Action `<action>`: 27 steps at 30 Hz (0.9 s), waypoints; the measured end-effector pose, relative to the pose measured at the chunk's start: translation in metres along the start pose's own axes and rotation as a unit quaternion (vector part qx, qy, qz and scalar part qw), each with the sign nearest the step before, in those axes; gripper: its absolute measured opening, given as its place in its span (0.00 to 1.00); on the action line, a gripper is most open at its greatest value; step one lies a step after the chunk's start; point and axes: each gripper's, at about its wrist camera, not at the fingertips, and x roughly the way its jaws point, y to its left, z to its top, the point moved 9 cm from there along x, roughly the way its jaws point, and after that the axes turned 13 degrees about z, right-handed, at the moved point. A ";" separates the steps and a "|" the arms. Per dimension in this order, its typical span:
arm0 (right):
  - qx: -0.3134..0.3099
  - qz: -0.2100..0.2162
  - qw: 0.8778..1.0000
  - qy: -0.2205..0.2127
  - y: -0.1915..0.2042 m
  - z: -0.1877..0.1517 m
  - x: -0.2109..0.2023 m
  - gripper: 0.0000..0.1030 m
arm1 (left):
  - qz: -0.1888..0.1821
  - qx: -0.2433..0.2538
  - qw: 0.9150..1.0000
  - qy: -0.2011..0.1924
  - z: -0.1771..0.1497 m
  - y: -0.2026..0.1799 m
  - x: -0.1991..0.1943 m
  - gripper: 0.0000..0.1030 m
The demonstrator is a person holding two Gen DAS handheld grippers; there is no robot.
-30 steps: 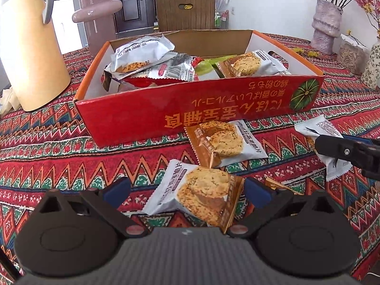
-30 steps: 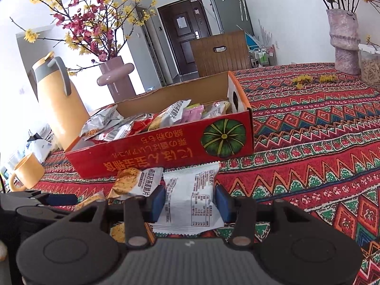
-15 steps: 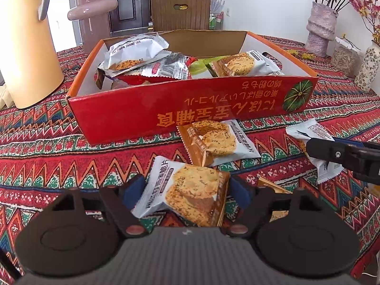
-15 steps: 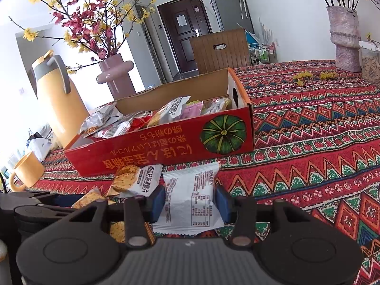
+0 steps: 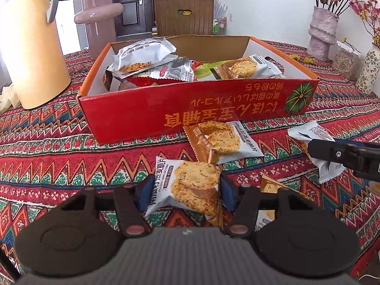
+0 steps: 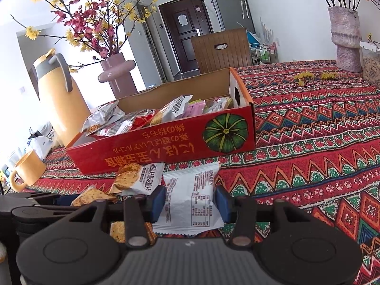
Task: Organize snacks
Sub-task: 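Carry the biscuit packet and white sachet over the cardboard box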
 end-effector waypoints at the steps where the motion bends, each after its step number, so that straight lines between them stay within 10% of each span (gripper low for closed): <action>1: 0.000 0.000 1.000 0.000 0.001 0.000 0.000 0.44 | 0.000 0.001 1.000 -0.001 0.000 0.000 0.000 0.56; 27: -0.041 0.000 0.998 -0.043 0.013 0.033 -0.015 0.44 | -0.009 -0.016 0.994 -0.111 0.061 0.000 -0.048 0.56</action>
